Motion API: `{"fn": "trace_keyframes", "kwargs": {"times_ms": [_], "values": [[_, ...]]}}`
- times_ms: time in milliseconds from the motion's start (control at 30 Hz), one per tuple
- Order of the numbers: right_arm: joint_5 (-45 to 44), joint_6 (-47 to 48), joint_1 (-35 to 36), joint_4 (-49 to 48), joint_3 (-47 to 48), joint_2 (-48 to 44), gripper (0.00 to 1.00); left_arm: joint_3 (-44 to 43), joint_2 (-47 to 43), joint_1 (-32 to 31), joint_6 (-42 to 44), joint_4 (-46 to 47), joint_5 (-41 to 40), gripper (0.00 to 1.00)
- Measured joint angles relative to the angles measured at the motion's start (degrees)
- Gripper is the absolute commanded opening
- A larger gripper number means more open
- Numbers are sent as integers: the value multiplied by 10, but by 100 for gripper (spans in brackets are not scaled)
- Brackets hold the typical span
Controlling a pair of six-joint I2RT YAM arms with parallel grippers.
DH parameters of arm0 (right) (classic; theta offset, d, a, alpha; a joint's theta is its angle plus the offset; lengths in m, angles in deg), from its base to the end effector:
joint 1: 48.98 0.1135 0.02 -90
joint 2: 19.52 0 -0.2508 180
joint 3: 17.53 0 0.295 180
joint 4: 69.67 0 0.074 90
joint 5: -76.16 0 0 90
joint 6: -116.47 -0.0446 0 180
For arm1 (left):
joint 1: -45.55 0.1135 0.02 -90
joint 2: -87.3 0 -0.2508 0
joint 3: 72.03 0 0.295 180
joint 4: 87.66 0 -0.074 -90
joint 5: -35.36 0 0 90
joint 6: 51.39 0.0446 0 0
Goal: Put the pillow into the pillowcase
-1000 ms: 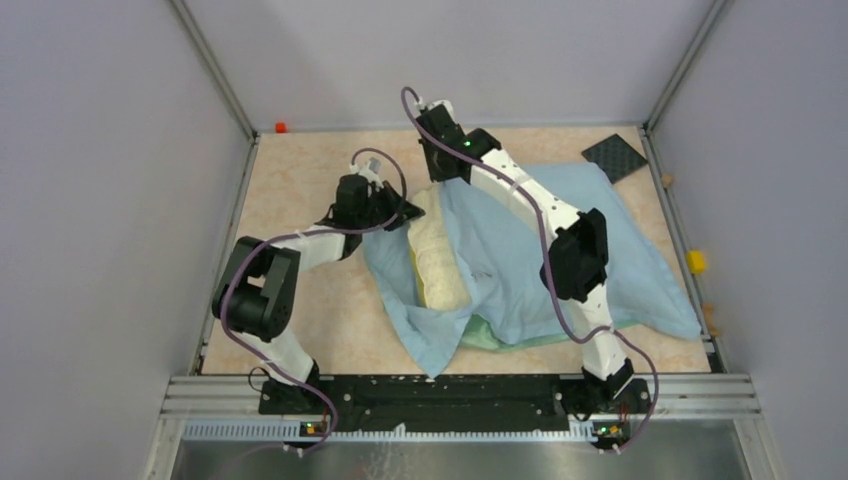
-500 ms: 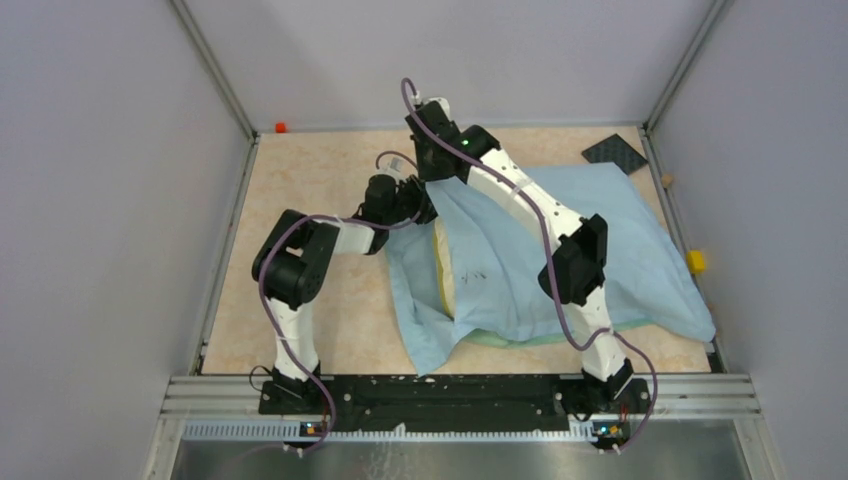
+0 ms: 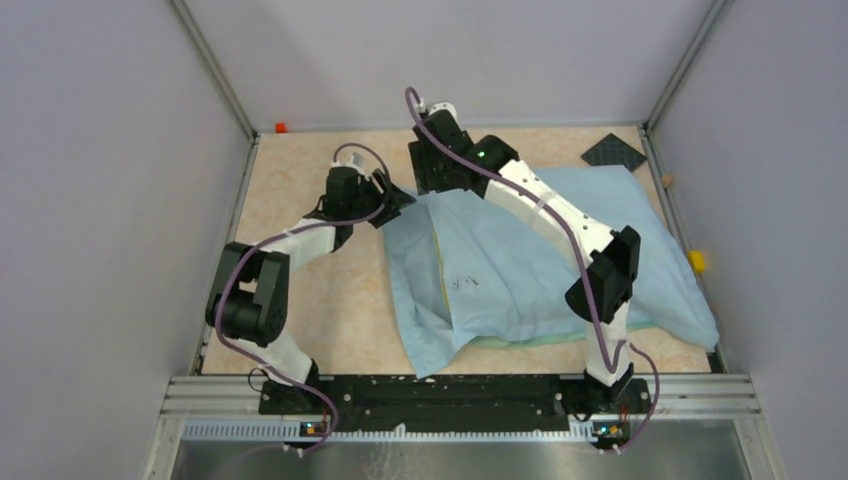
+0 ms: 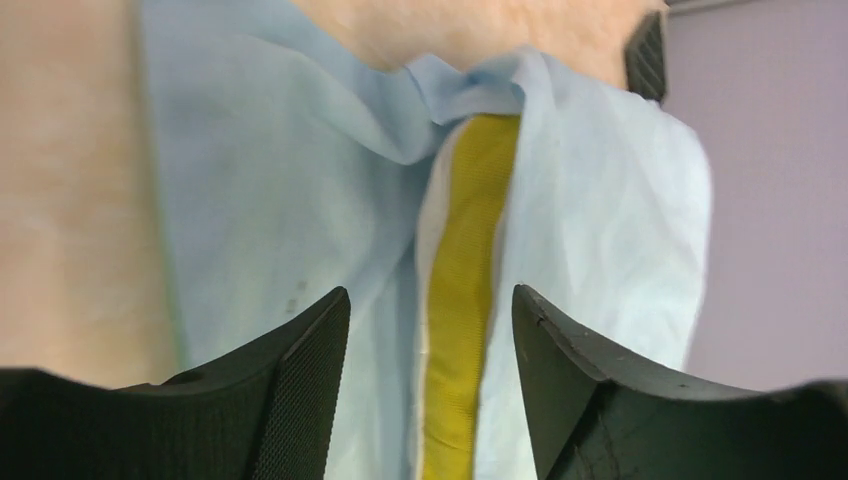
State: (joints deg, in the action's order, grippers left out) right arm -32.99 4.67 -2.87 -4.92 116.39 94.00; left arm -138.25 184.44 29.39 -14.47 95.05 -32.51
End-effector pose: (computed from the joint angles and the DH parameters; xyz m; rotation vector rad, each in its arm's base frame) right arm 0.3431 0.3355 0.3651 -0.3241 2.2789 0.2185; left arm 0.3852 -0.1291 0.1563 -0.4549 2.1804 -1.1081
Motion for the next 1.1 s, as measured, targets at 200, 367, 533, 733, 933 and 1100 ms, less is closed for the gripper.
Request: {"fn": "trace_keyframes", "kwargs": {"times_ms": [200, 367, 533, 733, 933, 1100], "values": [[-31, 23, 14, -33, -89, 2, 74, -22, -15, 23, 83, -98, -82, 81], [-37, 40, 14, -67, -113, 80, 74, -180, 122, 35, 143, -187, -92, 80], [-65, 42, 14, -83, -139, 138, 54, -255, 215, 39, 178, -204, -75, 50], [-102, 43, 8, -83, -145, 130, 0, -287, 253, 38, 190, -214, -60, 0], [-122, 43, 2, -50, -141, 81, 0, -334, 253, 45, 199, -263, -81, 0], [-145, 47, -7, -37, -150, 14, 0, -384, 241, 101, 193, -270, -95, 0]]}}
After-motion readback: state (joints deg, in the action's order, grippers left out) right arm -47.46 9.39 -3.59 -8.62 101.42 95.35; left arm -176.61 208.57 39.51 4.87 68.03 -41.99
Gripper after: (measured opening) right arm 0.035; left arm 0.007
